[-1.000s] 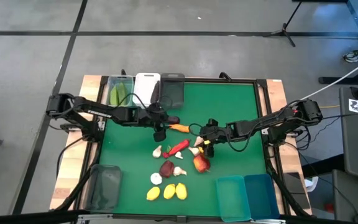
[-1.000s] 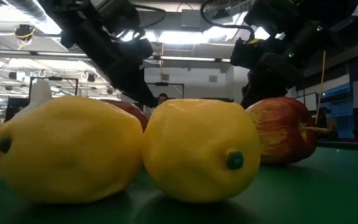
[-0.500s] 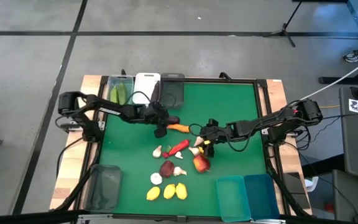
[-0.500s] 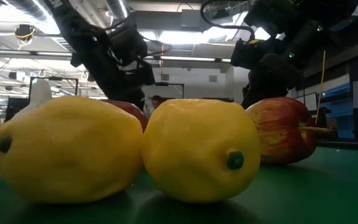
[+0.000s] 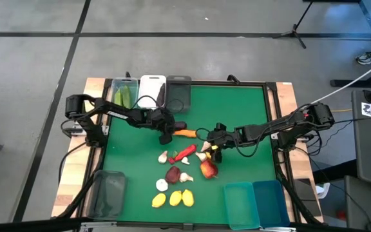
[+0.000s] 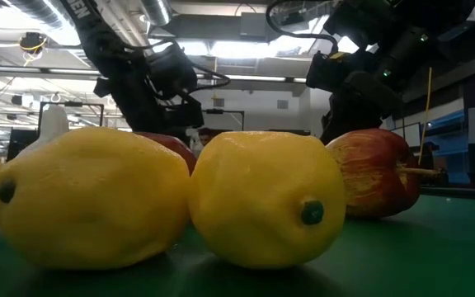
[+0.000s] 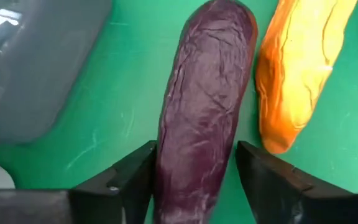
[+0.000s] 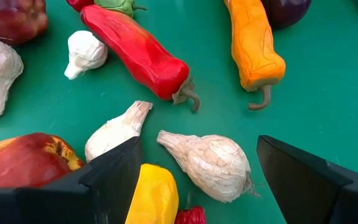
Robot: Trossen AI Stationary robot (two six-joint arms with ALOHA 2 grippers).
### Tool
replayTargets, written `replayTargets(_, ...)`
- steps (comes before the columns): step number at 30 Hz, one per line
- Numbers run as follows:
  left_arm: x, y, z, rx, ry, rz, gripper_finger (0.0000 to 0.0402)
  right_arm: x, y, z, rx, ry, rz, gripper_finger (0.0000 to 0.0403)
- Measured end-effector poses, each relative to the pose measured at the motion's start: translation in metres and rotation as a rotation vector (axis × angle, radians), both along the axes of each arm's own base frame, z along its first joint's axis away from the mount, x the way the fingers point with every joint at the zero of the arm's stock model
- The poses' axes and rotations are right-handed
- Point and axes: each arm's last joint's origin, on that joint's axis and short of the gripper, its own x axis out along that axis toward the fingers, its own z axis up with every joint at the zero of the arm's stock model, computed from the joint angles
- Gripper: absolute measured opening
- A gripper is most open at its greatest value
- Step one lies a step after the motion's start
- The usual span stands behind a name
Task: Sort produce into baskets
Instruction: Put the purple eggplant into the white bin
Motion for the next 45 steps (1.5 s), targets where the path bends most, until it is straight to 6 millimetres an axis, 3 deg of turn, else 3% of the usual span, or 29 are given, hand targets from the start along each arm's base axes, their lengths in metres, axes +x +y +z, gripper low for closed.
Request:
replayTargets(8,0.001,-0.008,0.000,-0.046,-0.018,0.045,0.0147,0.000,0.000,0.000,0.000,0.000,0.000,0.0317)
replayTargets(14,0.003,-0.018,0.007,-0.096,-0.066,0.092,0.0140,0.000,0.000,0.000,0.000,-0.001,0.000,0.0317)
replayTargets(19,0.002,-0.022,0.024,-0.124,-0.149,0.135,0.0144,0.000,0.000,0.000,0.000,-0.001,0.000,0.0317)
replayTargets(27,-0.010,-0.020,0.068,-0.079,-0.332,0.269,0.0140,0.000,0.000,0.000,0.000,-0.002,-0.001,0.0317)
replayTargets(37,-0.043,0.011,0.116,0.212,-0.561,0.719,0.0140,0.001,0.000,0.001,0.001,-0.009,-0.001,0.0317)
replayTargets(45,-0.057,0.056,0.109,0.261,-0.536,0.933,0.0139,0.001,0.000,0.001,0.002,-0.016,0.000,0.0317)
